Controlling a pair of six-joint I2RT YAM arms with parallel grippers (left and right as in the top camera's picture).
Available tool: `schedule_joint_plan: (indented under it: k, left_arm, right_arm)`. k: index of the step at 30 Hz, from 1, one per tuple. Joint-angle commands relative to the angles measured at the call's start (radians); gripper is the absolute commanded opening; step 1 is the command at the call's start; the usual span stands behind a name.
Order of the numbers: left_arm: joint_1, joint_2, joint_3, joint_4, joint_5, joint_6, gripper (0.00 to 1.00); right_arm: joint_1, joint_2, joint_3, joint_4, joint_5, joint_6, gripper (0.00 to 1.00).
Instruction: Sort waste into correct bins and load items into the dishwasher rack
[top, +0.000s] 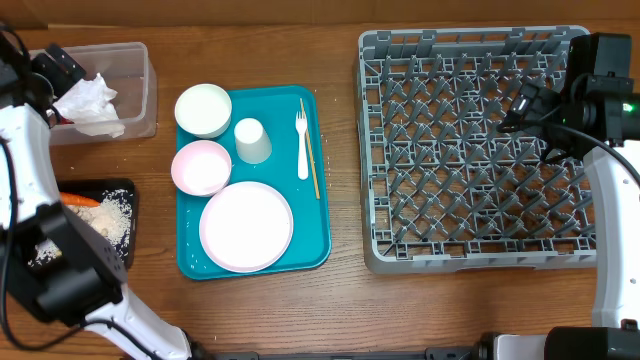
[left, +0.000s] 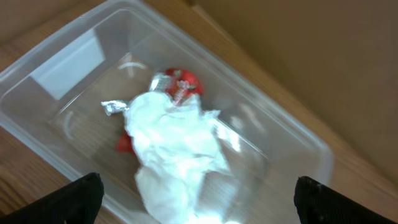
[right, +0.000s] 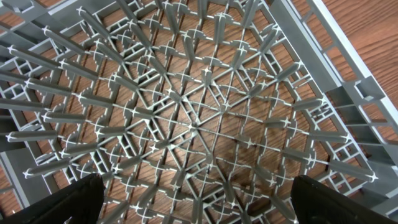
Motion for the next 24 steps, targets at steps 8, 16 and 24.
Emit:
schedule_joint_plan:
  k: [8, 16, 24]
  left_arm:
    - [-0.012, -0.312, 0.037, -0.349, 0.325, -0.121, 1.0]
    - [-0.011, -0.299, 0.035, -0.692, -0.061, -0.169, 1.0]
    - [-0.008, -0.297, 0.033, -0.783, -0.211, -0.194, 1.0]
  right_arm:
    - [-0.002, 0.0, 0.003, 0.005, -0.002, 0.001, 1.0]
    - [-0.002, 0.0, 0.003, 0.004, -0.002, 0.001, 1.0]
    - [-0.002, 0.0, 0.003, 0.004, -0.002, 0.001, 1.0]
